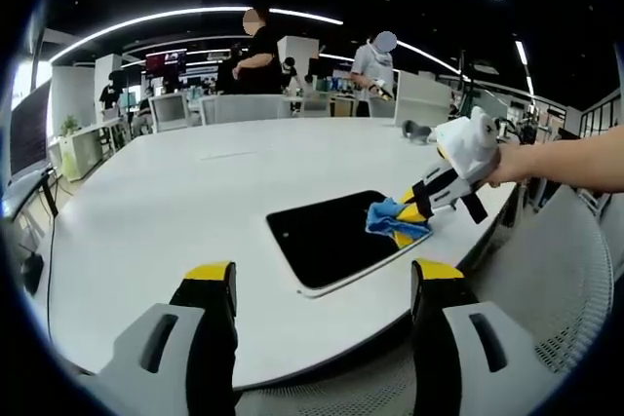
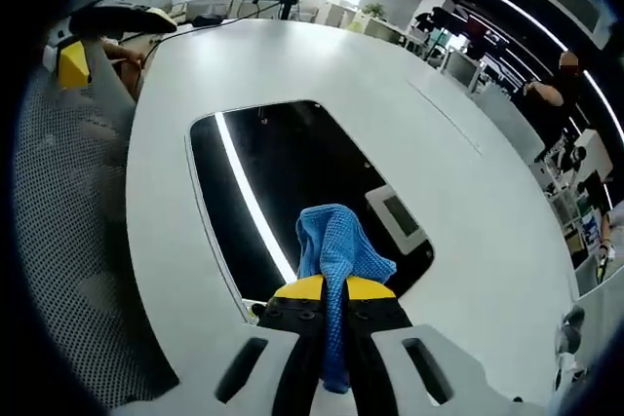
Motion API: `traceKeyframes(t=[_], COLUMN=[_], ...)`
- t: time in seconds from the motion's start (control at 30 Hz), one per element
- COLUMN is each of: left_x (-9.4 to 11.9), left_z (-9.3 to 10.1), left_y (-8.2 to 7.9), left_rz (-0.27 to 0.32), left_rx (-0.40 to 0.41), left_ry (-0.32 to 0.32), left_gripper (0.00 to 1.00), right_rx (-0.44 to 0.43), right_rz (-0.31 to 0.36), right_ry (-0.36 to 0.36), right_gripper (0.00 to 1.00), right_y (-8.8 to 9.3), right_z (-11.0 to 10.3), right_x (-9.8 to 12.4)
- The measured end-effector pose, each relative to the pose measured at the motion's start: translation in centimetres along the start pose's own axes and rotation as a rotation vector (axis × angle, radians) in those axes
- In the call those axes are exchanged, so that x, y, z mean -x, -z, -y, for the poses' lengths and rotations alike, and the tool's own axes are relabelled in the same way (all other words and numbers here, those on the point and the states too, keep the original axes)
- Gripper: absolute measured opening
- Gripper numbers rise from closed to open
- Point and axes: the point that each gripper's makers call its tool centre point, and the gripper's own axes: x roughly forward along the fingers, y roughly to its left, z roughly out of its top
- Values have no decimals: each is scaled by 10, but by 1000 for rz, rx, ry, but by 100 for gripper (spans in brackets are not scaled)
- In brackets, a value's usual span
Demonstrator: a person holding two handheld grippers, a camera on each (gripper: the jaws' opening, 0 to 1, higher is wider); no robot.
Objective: Wipe the mirror surface with the cleaning cloth until all visible marks leave the cleaned area.
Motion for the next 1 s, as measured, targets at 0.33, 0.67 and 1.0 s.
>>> traceKeyframes(t=[0.33,0.67,1.0], left_x=[0,0,0], left_z=[-1,-1,-1], left_y=[0,0,1], left_rz=[1,1,-6], left_rx=[1,2,0], left_ry=[-3,-8,-6], left_gripper=[70,70,70], right_rx=[-17,-27,-45], right_rz=[8,20,17], right_ry=[0,23,15], right_gripper=[0,0,0], right_y=[-6,-11,-14], right_z=[17,36,49], right_x=[-13,-24,-31])
